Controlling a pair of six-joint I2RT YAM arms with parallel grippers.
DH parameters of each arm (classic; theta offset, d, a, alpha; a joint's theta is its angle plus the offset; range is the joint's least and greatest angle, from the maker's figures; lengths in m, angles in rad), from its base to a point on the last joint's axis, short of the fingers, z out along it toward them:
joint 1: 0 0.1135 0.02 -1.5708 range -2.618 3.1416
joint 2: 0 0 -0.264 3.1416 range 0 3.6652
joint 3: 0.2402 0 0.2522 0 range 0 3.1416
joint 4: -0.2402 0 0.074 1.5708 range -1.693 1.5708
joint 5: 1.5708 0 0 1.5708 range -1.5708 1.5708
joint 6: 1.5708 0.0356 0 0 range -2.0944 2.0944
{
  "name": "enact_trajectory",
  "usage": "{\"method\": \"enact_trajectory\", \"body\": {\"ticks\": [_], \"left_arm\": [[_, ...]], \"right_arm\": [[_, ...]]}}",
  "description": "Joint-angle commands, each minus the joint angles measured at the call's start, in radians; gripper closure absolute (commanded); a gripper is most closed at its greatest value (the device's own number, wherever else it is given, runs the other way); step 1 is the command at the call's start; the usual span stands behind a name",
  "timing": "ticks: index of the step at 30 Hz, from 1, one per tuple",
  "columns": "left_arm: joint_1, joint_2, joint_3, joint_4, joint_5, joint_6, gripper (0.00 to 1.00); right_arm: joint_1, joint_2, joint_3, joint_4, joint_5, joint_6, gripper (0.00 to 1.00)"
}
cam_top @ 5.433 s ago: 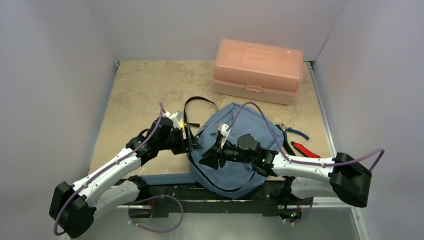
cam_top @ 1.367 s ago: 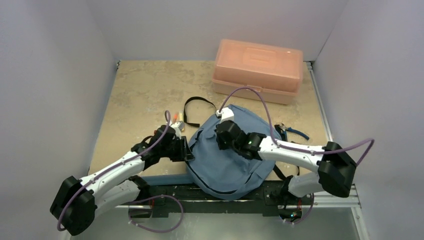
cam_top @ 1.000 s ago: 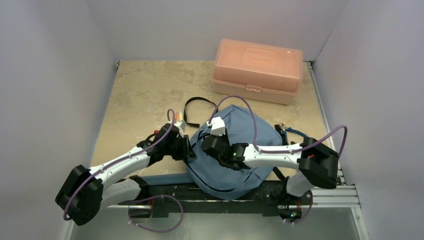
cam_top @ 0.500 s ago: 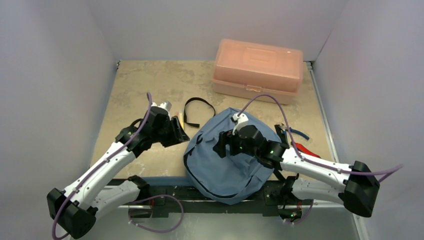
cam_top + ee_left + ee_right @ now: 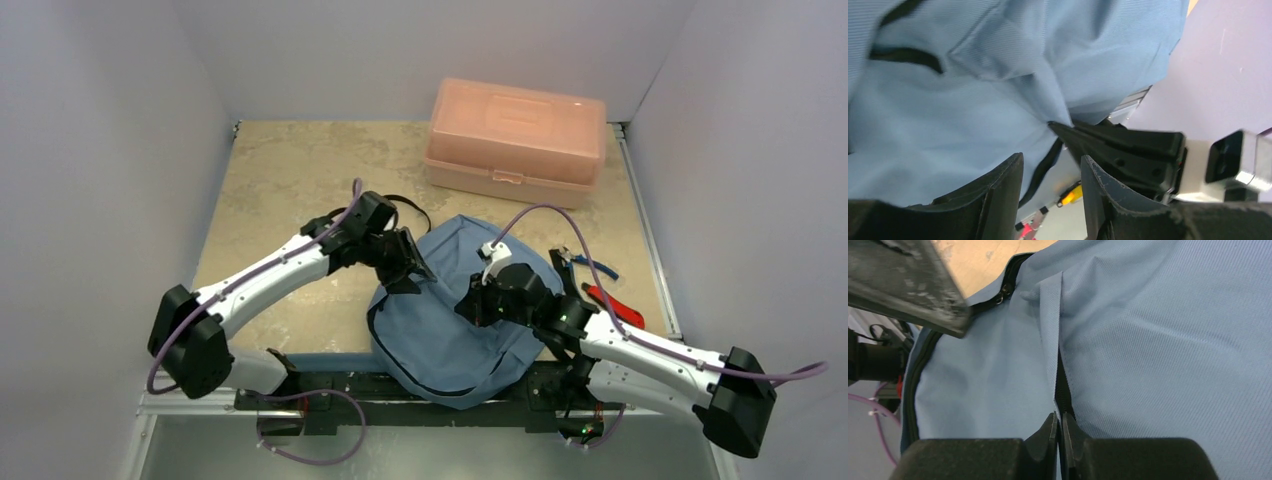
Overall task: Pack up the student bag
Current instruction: Adjust the student bag at the center of the board.
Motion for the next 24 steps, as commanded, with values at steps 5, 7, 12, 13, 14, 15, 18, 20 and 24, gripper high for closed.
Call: {"method": "enact_trajectory", "body": {"ticks": [5,7,12,13,14,15,18,20,24], "left_arm": [[-0.062,0.171,0.086,0.168,-0.031,-0.187,0.53],[-0.062,0.191,0.078,0.172,-0.056,-0.178,0.53],[-0.062,0.220,0.048,0.181,-0.060,-0.161,0.52],[-0.062,0.224,0.042,0.177,-0.058,-0.160,0.52],[-0.062,0.230,0.035,0.171,-0.059,-0.152,0.52],[-0.062,0.234,0.028,0.168,-0.064,-0.148,0.54],[-0.061,0.241,0.011,0.160,-0.064,-0.136,0.61],[-0.062,0.225,0.017,0.117,-0.100,-0.108,0.60],[-0.062,0.143,0.037,0.000,-0.198,-0.075,0.55]], "right_arm": [[0.071,0.023,-0.029,0.040,0.071,-0.016,1.00],[0.157,0.056,-0.008,0.039,0.190,-0.005,1.00],[0.264,0.126,0.025,0.034,0.352,0.045,1.00],[0.282,0.132,0.024,0.036,0.386,0.057,0.95],[0.291,0.136,0.021,0.043,0.396,0.059,0.89],[0.298,0.141,0.017,0.049,0.402,0.059,0.84],[0.314,0.146,0.006,0.051,0.410,0.065,0.80],[0.315,0.152,-0.001,0.054,0.405,0.076,0.78],[0.315,0.176,0.003,0.048,0.406,0.086,0.81]]}}
